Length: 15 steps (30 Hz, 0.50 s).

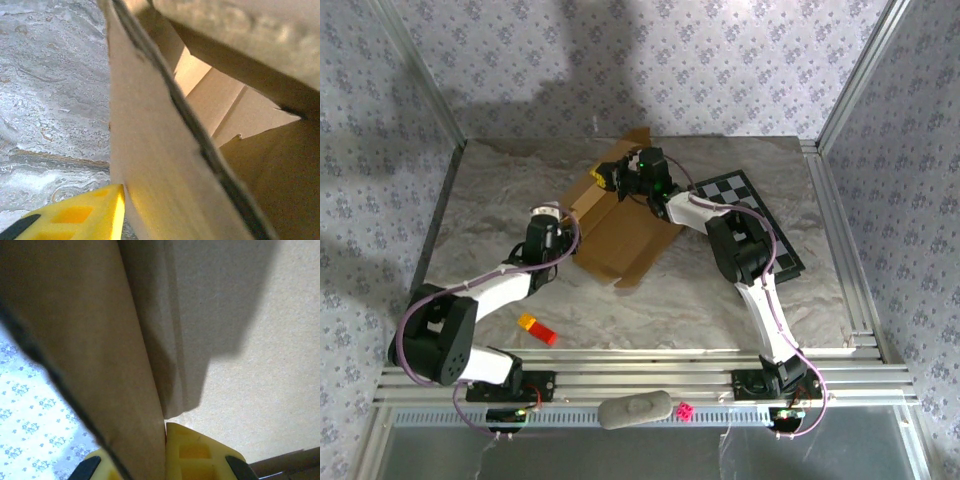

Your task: Fold the paper box

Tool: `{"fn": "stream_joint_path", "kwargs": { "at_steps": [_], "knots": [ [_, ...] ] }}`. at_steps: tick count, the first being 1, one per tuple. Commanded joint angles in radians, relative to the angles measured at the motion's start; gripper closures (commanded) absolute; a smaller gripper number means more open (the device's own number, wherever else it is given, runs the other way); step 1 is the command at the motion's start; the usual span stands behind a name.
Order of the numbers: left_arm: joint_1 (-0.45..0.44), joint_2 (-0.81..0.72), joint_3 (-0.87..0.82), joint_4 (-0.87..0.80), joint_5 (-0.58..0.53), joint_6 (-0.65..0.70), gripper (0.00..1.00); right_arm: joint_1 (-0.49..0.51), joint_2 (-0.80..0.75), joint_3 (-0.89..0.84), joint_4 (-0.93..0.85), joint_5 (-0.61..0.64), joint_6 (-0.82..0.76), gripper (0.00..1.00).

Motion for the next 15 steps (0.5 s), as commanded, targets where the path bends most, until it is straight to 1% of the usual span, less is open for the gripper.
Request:
{"fn": "stream_joint_path", "kwargs": {
  "at_steps": [1,3,5,13,15],
  "knots": [
    [-0.012,-0.010,0.003,0.090,-0.061,-0.069,0.48,0.002,-0.001,-0.006,0.016,0.011,0.056,1.00],
    [-0.011,-0.026,-0.008,0.106,-0.071,-0.097,0.45,0.002,-0.001,0.004,0.007,0.023,0.062,1.00],
    [-0.011,-0.027,-0.013,0.119,-0.067,-0.111,0.45,0.005,-0.002,0.012,-0.016,0.030,0.060,1.00],
    [-0.011,0.002,-0.010,0.158,-0.018,-0.150,0.45,0.023,-0.001,0.016,-0.055,0.065,0.070,1.00],
    [-0.010,-0.001,-0.025,0.185,0.009,-0.158,0.43,0.028,-0.001,0.016,-0.052,0.075,0.076,1.00]
  ]
}}
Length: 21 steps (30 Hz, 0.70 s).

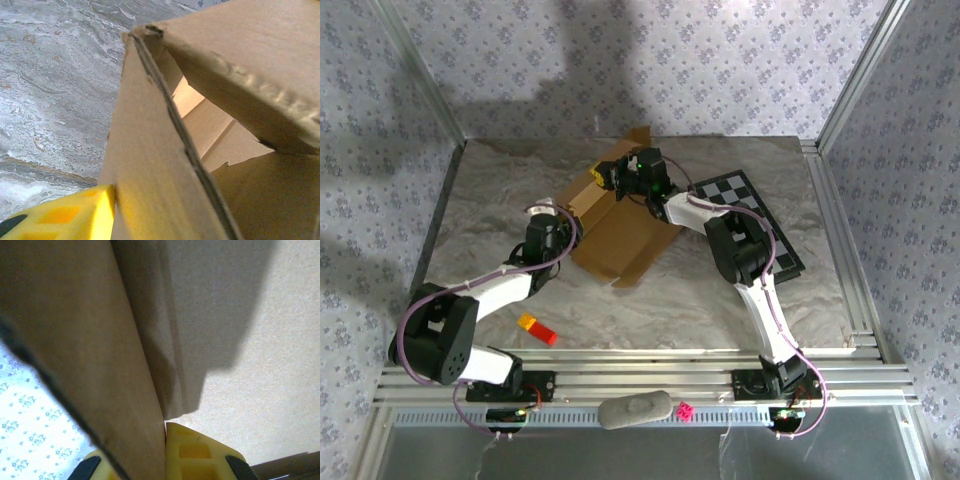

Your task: Fold the paper box

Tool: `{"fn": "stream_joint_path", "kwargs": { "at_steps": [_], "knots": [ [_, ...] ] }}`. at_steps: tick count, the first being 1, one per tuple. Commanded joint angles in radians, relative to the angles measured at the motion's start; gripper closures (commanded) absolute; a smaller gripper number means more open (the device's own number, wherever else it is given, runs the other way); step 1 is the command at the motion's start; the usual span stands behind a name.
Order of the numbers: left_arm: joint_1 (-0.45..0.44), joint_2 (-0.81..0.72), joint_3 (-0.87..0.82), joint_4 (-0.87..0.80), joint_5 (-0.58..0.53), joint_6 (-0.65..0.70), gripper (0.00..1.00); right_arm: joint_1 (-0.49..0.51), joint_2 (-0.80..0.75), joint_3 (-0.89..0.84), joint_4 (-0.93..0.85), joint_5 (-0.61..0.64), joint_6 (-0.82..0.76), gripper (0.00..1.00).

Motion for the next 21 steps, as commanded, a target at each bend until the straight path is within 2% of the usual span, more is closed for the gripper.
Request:
{"fn": "stream_joint_path", "kwargs": {
  "at_steps": [1,5,8,13,19,21],
  "knots": [
    [-0.001,-0.006,-0.021,0.100,0.049,-0.034,0.42,0.016,-0.001,0.013,-0.048,0.023,0.039,1.00],
    [0.010,-0.051,-0.067,0.105,0.101,-0.044,0.36,0.023,-0.001,0.023,-0.051,0.044,0.042,1.00],
    [0.044,-0.084,-0.099,0.120,0.175,-0.049,0.36,0.025,0.004,0.041,-0.055,0.046,0.044,1.00],
    [0.071,-0.066,-0.079,0.115,0.273,-0.042,0.42,0.026,0.006,0.035,-0.052,0.053,0.045,1.00],
    [0.071,-0.013,-0.045,0.131,0.283,-0.042,0.49,0.030,0.010,0.038,-0.053,0.057,0.050,1.00],
    [0.071,0.012,-0.020,0.127,0.286,-0.039,0.54,0.030,0.009,0.039,-0.054,0.056,0.050,1.00]
  ]
}}
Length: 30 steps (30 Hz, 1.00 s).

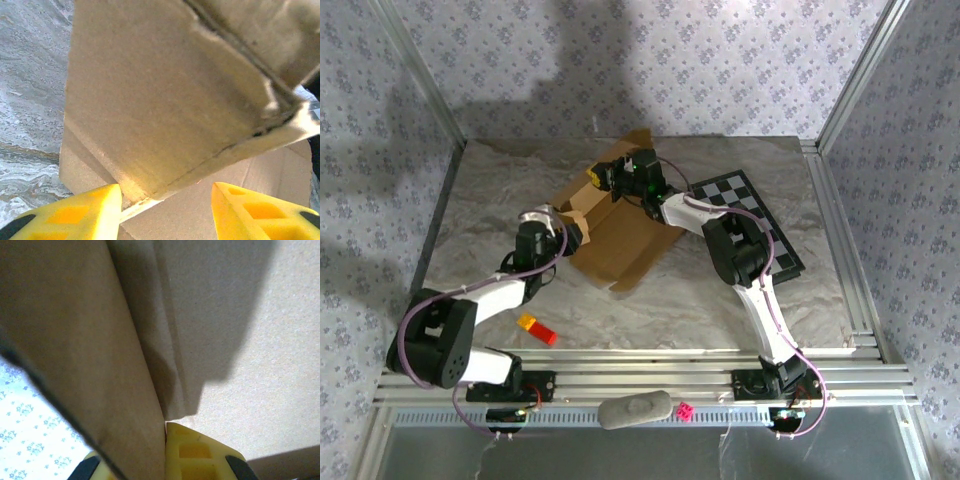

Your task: Fold the paper box

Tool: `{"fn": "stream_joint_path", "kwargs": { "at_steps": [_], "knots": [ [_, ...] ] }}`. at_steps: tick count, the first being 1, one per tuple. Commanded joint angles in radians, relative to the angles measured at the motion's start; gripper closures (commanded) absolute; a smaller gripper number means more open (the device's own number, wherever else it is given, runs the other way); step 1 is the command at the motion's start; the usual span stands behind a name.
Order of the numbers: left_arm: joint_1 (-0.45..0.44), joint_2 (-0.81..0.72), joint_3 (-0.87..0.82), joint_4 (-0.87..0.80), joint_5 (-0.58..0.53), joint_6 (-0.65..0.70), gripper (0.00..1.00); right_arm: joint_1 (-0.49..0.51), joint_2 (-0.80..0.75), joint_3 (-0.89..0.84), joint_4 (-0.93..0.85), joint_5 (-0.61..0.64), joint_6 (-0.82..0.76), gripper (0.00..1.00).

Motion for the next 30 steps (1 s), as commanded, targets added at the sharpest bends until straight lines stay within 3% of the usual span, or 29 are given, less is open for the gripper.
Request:
{"fn": "stream_joint_path", "kwargs": {
  "at_steps": [1,5,9,12,18,26,30],
  "knots": [
    [0.000,0.037,0.073,0.030,0.030,0.006,0.56,0.009,0.010,0.022,-0.025,0.009,0.033,1.00],
    [-0.012,0.057,0.102,-0.019,-0.068,0.011,0.60,0.011,0.007,0.017,-0.020,0.014,0.036,1.00],
    [-0.032,0.064,0.109,-0.031,-0.173,-0.001,0.49,0.012,0.006,0.018,-0.017,0.019,0.042,1.00],
    [-0.045,0.089,0.125,-0.028,-0.200,-0.008,0.49,0.012,0.011,0.027,-0.017,0.019,0.046,1.00],
    [-0.059,0.123,0.144,-0.032,-0.284,-0.025,0.53,0.011,0.014,0.029,-0.019,0.023,0.051,1.00],
    [-0.083,0.176,0.189,-0.054,-0.391,-0.020,0.51,0.015,0.019,0.037,-0.030,0.036,0.067,1.00],
    [-0.087,0.204,0.201,-0.057,-0.457,-0.028,0.58,0.019,0.020,0.044,-0.040,0.049,0.076,1.00]
  ]
}}
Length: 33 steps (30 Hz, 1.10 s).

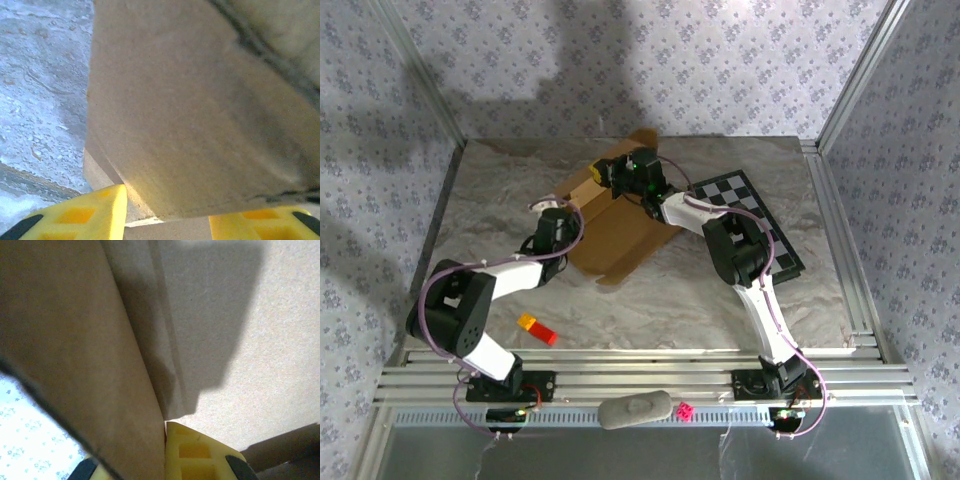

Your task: Fold the paper box

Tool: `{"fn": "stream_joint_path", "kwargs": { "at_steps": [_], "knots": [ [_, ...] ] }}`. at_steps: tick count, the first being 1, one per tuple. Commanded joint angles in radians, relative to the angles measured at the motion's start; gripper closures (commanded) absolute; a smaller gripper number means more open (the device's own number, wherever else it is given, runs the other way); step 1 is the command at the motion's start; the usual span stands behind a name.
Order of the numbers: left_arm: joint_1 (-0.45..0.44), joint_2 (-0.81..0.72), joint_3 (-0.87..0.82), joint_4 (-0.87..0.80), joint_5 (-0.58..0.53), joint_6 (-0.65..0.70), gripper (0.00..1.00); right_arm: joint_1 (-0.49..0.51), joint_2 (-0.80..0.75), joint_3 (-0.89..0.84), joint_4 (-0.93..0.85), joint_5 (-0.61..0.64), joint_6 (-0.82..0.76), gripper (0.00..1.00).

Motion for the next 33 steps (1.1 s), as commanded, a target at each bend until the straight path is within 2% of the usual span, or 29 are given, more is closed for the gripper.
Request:
{"fn": "stream_joint_path", "kwargs": {
  "at_steps": [1,4,14,25,27,28,33],
  "knots": [
    [-0.003,0.033,0.041,-0.004,-0.091,-0.009,0.59,0.020,0.020,0.036,-0.044,-0.020,0.042,1.00],
    [-0.003,0.066,0.062,0.000,-0.105,-0.002,0.64,0.024,0.032,0.051,-0.052,-0.017,0.050,1.00],
    [-0.003,0.151,0.138,-0.027,-0.146,-0.001,1.00,0.032,0.063,0.085,-0.069,-0.004,0.076,1.00],
    [-0.001,0.186,0.217,-0.135,-0.206,-0.012,0.99,0.033,0.062,0.093,-0.114,0.022,0.099,1.00],
    [0.003,0.194,0.228,-0.151,-0.210,-0.015,0.80,0.035,0.063,0.095,-0.119,0.025,0.103,1.00],
    [0.005,0.198,0.232,-0.155,-0.208,-0.015,0.73,0.035,0.063,0.098,-0.118,0.027,0.105,1.00],
    [0.034,0.222,0.235,-0.127,-0.173,-0.008,0.71,0.035,0.076,0.116,-0.123,0.024,0.110,1.00]
  ]
}}
